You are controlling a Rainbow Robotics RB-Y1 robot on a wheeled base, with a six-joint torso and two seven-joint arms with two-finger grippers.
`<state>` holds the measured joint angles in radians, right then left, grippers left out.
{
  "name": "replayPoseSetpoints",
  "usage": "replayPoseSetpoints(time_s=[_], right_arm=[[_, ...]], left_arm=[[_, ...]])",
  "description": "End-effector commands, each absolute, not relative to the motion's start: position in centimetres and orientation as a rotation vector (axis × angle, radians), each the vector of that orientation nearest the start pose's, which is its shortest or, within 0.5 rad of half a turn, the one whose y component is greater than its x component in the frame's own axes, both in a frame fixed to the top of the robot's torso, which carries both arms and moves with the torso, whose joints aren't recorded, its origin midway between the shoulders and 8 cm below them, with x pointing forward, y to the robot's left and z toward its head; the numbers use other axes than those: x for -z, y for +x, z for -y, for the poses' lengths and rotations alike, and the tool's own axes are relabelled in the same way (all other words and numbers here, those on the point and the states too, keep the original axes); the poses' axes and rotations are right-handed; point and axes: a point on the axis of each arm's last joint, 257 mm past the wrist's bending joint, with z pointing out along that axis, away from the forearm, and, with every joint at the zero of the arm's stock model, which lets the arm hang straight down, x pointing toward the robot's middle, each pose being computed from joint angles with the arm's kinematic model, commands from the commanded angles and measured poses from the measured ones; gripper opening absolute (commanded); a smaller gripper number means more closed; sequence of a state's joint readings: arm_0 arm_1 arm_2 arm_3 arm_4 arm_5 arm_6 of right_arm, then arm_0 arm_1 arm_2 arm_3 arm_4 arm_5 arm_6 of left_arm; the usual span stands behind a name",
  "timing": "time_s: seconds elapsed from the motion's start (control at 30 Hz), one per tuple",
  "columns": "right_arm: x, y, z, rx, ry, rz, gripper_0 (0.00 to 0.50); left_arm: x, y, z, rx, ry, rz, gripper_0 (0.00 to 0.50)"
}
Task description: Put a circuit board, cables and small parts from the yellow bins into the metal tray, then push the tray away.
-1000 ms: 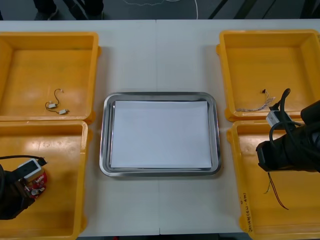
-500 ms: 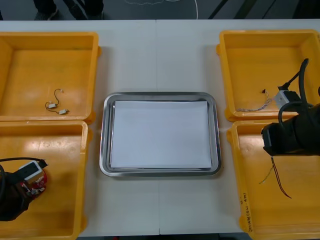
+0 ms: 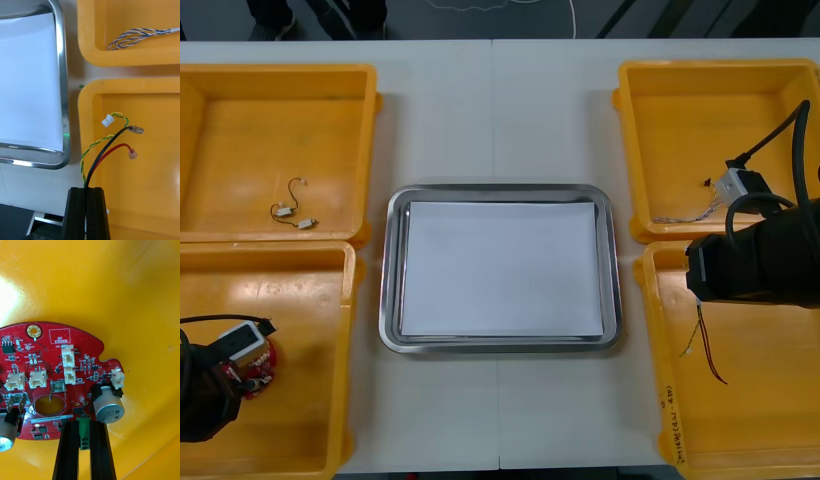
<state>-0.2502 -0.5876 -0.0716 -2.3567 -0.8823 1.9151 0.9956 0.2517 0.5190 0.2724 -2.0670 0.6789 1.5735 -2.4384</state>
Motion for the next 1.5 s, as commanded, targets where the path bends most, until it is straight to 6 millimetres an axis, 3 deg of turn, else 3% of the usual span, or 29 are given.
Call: replayPoseSetpoints(time_s=[0.03, 0.37, 0.77, 1.03, 1.27, 1.5], right_arm=[[14.6, 37.9, 18.2, -0.392, -0.1, -2.578, 0.0], [15.8, 37.4, 16.9, -0.397, -0.129, -2.611, 0.0], [17.1, 37.6, 18.2, -0.351, -0.08, -2.644, 0.0], [17.5, 37.8, 19.2, -0.324, -0.062, -2.663, 0.0], [17.5, 37.8, 19.4, -0.322, -0.056, -2.668, 0.0], [17.5, 37.8, 19.5, -0.317, -0.054, -2.669, 0.0]], left_arm=[[33.8, 28.7, -37.8, -0.074, 1.132, -2.561, 0.0], [30.1, 29.0, -38.8, -0.07, 1.046, -2.544, 0.0], [26.2, 29.4, -39.1, -0.073, 0.818, -2.645, 0.0], [22.7, 29.4, -37.9, -0.076, 0.623, -2.71, 0.0], [18.2, 32.7, -35.1, -0.025, 0.392, -2.617, 0.0], [16.5, 33.9, -33.4, 0.053, 0.225, -2.597, 0.0]])
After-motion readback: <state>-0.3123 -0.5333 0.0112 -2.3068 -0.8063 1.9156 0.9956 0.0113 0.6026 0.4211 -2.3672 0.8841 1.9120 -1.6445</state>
